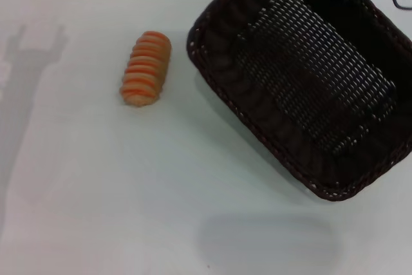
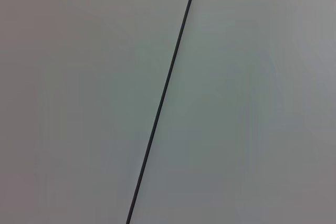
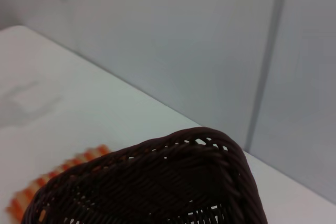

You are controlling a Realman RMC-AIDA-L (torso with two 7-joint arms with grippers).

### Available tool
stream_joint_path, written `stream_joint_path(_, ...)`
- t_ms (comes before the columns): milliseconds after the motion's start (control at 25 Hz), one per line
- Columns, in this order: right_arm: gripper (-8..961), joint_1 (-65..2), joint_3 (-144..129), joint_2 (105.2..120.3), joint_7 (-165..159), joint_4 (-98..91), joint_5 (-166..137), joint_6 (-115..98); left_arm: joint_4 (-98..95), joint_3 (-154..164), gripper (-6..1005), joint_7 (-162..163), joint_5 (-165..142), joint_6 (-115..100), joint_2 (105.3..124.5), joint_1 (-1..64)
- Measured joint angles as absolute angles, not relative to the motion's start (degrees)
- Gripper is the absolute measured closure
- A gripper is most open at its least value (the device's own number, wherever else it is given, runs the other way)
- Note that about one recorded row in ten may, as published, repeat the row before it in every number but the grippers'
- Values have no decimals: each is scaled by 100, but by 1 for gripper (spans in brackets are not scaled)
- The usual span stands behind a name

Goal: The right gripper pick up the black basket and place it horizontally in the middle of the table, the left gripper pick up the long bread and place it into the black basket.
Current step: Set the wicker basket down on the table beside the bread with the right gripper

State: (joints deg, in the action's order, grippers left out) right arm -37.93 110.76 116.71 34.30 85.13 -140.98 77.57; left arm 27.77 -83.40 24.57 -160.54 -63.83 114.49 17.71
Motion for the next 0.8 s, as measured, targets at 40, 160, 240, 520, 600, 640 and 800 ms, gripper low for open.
stream_joint_path(40,778,-3864,11090,11659,3479,8527,-14046,7822,2802,-8341,138,2439,-16053,-6357,11451,1760)
stream_joint_path(160,777,-4203,11114,11630,3645,8627,-13949,8213,2844,-8340,138,2426,-16056,-6284,11458,1747)
stream_joint_path(240,777,-4281,11120,11630,3714,8642,-13945,8331,2868,-8340,138,2425,-16056,-6235,11460,1745)
stream_joint_path(520,778,-4853,11167,11611,4243,8615,-13884,9272,2942,-8356,138,2422,-16057,-6056,11484,1747)
stream_joint_path(600,778,-4997,11185,11593,4366,8623,-13861,9539,3094,-8379,138,2406,-16058,-5880,11498,1726)
stream_joint_path(640,778,-5066,11195,11585,4437,8632,-13848,9681,3136,-8400,138,2389,-16056,-5826,11509,1717)
stream_joint_path(800,778,-5308,11216,11496,4617,8656,-13600,10234,3297,-8495,139,2206,-16057,-5643,11595,1688)
